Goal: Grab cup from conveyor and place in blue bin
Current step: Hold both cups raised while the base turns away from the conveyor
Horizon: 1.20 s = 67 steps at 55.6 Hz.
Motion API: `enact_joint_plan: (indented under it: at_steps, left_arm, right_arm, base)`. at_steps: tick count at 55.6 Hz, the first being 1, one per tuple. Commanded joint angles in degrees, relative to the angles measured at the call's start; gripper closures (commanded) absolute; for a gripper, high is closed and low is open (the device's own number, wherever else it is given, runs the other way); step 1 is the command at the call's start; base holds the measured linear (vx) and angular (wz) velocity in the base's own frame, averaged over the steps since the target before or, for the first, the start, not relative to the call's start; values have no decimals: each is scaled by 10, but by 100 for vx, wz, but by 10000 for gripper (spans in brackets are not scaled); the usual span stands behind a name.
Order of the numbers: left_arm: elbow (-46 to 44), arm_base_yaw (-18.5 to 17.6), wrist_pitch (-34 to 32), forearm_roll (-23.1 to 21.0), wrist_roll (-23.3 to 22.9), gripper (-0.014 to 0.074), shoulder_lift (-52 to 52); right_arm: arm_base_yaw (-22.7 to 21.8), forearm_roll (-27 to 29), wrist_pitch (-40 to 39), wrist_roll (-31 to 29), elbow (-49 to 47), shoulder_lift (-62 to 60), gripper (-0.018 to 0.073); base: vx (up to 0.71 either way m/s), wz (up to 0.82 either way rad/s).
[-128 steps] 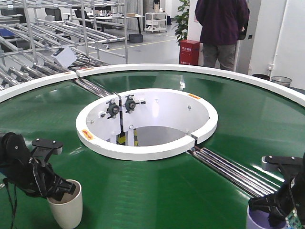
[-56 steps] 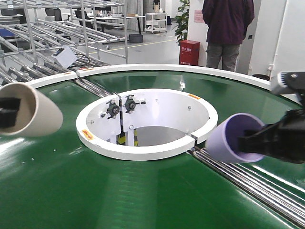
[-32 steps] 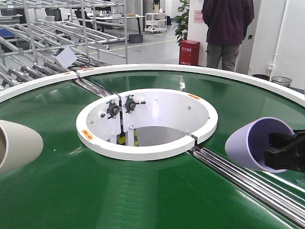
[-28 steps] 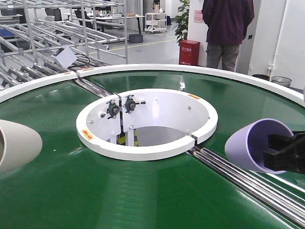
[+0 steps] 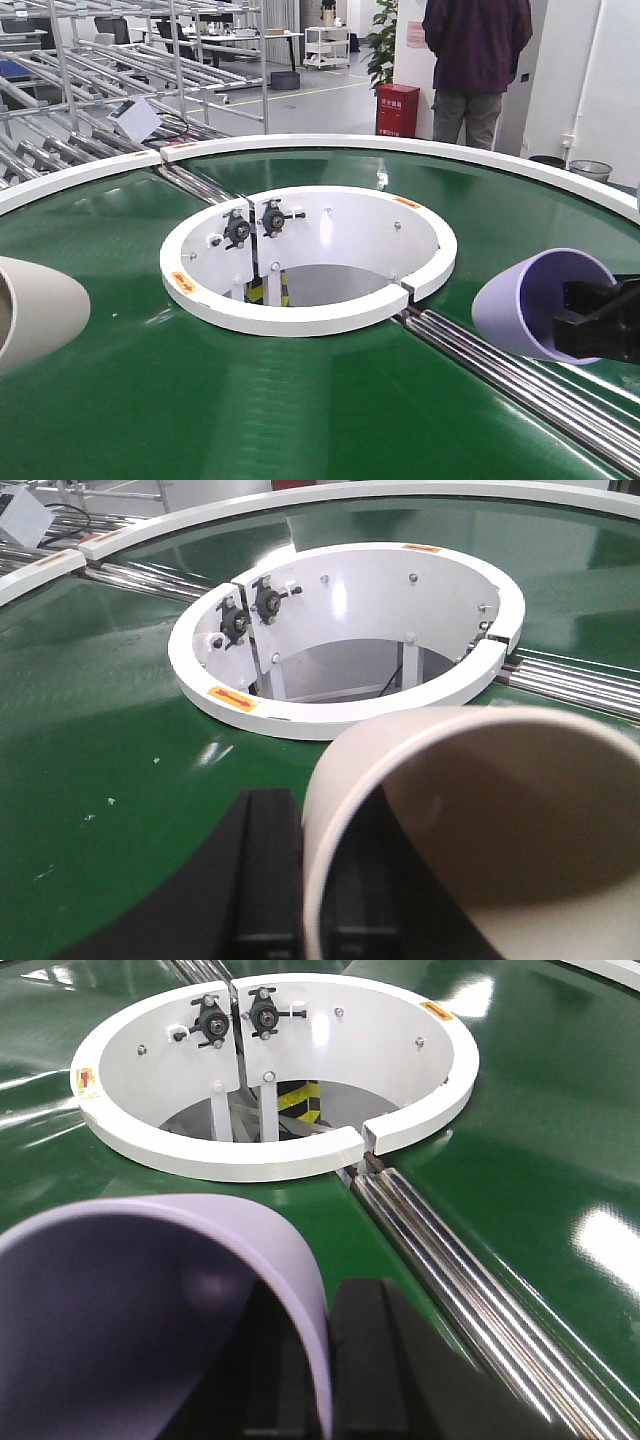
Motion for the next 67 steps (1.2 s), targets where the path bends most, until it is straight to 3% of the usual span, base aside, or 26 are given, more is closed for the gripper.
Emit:
enact_joint_plan:
  at_steps: [1,67]
  left_arm:
    - [-17,-1,-44,-14,-1,596,-4]
    - [-17,-1,-43,-14,-1,596,-4]
  right_arm:
    - [-2,-7,-52,-3,-18,-10,568]
    - [-2,-7,-54,-3,-18,-10,568]
  base:
    - [0,0]
    - [-5,-3]
